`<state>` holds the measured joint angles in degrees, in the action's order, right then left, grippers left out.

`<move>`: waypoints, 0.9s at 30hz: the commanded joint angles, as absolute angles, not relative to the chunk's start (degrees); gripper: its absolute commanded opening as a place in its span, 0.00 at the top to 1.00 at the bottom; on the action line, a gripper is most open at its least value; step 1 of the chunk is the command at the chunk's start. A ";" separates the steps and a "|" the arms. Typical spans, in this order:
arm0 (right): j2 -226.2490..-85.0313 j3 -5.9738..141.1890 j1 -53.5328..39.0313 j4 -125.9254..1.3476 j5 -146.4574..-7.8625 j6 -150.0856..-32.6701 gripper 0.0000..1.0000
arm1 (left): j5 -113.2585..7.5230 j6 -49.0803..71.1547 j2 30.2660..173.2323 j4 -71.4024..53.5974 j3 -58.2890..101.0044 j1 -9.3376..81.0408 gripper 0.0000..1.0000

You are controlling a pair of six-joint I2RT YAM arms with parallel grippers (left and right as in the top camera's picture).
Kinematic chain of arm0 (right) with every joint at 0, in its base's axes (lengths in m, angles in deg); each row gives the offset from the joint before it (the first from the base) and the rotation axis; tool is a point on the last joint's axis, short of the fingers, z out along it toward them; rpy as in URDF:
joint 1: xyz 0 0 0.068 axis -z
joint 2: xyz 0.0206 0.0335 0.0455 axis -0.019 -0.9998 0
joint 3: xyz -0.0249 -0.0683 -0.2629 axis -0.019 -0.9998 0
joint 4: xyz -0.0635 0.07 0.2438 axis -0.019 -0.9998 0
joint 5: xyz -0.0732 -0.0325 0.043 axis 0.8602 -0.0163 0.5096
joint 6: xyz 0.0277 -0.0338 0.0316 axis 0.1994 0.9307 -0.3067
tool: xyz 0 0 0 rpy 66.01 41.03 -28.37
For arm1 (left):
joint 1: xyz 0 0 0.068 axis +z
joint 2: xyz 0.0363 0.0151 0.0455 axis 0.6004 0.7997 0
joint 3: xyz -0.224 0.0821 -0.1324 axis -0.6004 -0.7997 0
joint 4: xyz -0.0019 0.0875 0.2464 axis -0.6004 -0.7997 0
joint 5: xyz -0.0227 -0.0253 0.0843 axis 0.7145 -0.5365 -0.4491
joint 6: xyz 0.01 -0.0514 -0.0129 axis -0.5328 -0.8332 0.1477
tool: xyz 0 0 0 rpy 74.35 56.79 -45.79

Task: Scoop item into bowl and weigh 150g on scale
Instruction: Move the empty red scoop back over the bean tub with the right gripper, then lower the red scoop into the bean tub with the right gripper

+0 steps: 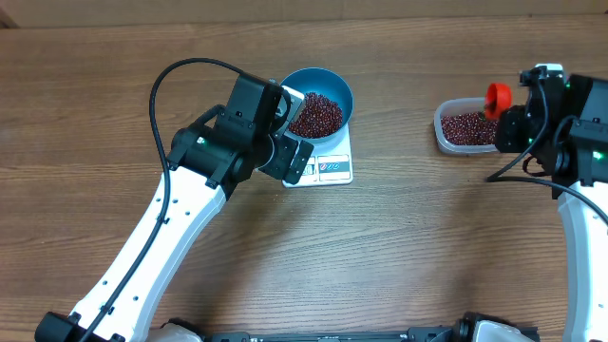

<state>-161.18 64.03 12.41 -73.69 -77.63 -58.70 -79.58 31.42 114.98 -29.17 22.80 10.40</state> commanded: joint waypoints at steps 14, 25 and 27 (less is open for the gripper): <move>-160.85 65.80 12.43 -70.30 -74.46 -45.46 0.96 | -78.96 32.51 114.85 -29.09 23.72 10.64 0.00; -162.75 65.41 12.50 -71.41 -74.50 -88.56 0.96 | -78.96 32.51 114.85 -29.07 23.72 10.64 0.00; -164.37 64.95 12.50 -71.37 -74.53 -95.40 0.96 | -78.96 32.51 114.85 -29.09 23.72 10.64 0.00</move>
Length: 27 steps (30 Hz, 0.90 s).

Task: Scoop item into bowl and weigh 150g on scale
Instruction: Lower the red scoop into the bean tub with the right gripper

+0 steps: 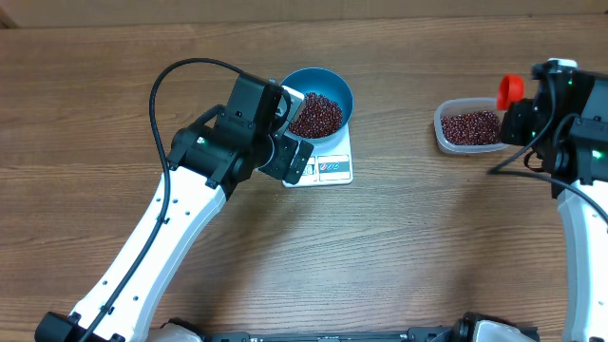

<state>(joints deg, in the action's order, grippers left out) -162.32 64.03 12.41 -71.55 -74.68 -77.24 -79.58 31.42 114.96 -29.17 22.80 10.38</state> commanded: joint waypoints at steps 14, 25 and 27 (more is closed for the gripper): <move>-176.68 64.89 12.50 -67.87 -83.77 -104.56 0.96 | -78.96 32.51 114.85 -29.09 23.72 10.64 0.00; -178.97 64.25 12.48 -69.45 -83.75 -104.49 0.61 | -78.96 32.51 114.85 -29.07 23.72 10.64 0.00; -178.97 64.23 12.48 -69.49 -83.75 -104.49 0.60 | -78.96 32.51 114.85 -29.09 23.72 10.64 0.00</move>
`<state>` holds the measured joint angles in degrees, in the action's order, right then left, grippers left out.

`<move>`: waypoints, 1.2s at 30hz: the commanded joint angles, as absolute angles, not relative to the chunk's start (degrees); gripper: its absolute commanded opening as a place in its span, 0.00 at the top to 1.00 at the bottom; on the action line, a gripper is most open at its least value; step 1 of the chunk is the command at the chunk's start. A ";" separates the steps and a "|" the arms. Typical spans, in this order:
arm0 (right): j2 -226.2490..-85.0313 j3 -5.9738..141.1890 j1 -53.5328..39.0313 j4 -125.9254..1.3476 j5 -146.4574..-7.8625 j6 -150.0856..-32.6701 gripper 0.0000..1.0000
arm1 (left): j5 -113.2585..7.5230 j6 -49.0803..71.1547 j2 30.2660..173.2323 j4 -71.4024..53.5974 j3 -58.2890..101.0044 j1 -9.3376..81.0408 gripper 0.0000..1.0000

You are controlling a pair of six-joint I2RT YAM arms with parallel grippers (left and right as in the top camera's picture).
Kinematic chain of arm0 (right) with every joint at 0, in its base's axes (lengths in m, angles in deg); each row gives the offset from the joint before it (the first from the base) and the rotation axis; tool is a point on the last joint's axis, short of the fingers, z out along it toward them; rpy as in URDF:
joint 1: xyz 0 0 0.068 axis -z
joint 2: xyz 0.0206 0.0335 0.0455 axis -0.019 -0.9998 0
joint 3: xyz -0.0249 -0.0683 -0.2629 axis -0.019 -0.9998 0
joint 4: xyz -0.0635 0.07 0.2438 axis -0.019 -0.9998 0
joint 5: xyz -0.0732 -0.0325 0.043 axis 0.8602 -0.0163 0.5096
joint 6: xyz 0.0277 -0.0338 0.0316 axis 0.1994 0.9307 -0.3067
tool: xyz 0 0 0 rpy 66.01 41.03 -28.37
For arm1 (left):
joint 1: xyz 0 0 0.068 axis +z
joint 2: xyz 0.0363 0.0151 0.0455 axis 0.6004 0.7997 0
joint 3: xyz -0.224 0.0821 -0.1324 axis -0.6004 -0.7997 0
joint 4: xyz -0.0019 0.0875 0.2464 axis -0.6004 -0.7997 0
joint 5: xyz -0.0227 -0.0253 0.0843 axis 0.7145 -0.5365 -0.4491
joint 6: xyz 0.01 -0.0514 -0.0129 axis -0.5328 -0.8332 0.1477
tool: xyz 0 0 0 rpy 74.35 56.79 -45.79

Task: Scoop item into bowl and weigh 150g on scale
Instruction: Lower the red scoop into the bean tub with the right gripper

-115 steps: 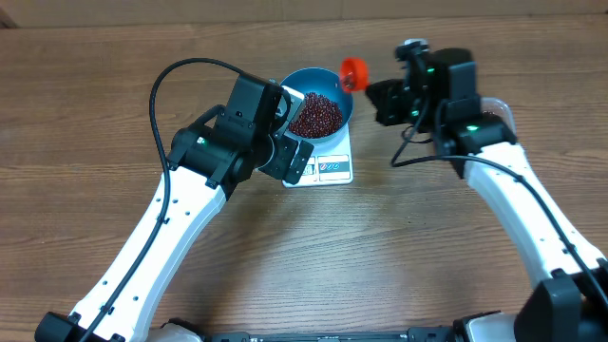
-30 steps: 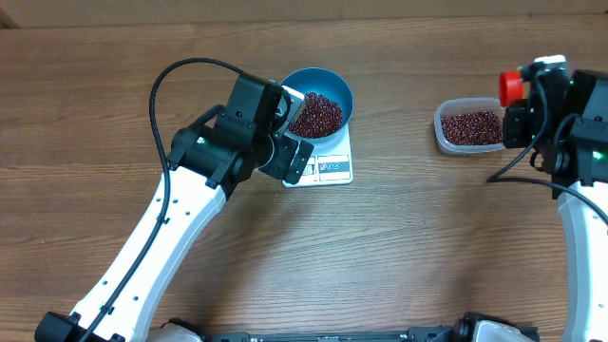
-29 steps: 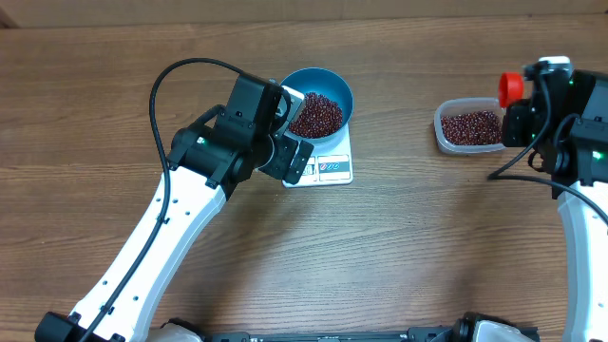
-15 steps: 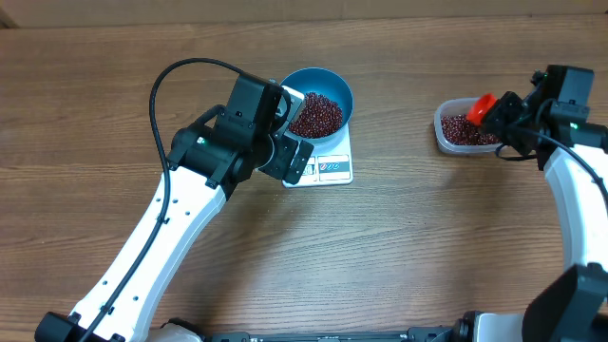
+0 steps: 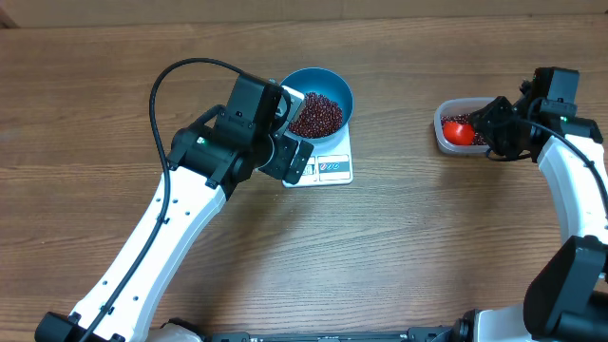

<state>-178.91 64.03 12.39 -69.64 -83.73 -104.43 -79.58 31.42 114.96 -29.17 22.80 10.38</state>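
A blue bowl [image 5: 332,87] part full of red beans [image 5: 315,114] stands on a small white scale [image 5: 332,169] at the upper middle. My left gripper [image 5: 297,129] is open right beside the left edge of the bowl and scale. At the right, a clear tub [image 5: 443,116] holds more red beans. A red scoop [image 5: 459,130] is dipped into this tub, and my right gripper [image 5: 486,128] is shut on its handle just right of the tub. The scale's readout is too small to read.
The wooden table [image 5: 399,247] spreads around both stations. The left arm's black cable [image 5: 161,85] loops up at the left of the bowl. The right arm [image 5: 570,190] runs down the right edge.
The right gripper has tilted and come down leftward. The red scoop, held above the tub's right side before, is now inside the tub among the beans. The left arm has not moved.
At first the right gripper held the red scoop raised over the tub's right part. Then the scoop sat a little farther right and higher. Now it is down in the tub's beans. Bowl, scale and left gripper stayed as they were throughout.
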 commanded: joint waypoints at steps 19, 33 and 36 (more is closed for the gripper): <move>-178.34 65.67 12.50 -70.78 -83.84 -84.41 0.02 | -78.96 32.49 114.85 -29.07 23.72 10.64 0.00; -174.86 72.82 12.48 -80.48 -83.79 -69.48 0.00 | -78.96 32.51 114.85 -29.07 23.72 10.64 0.00; -174.86 72.82 12.50 -81.75 -83.79 -69.72 0.00 | -78.96 32.51 114.85 -29.07 23.72 10.64 0.00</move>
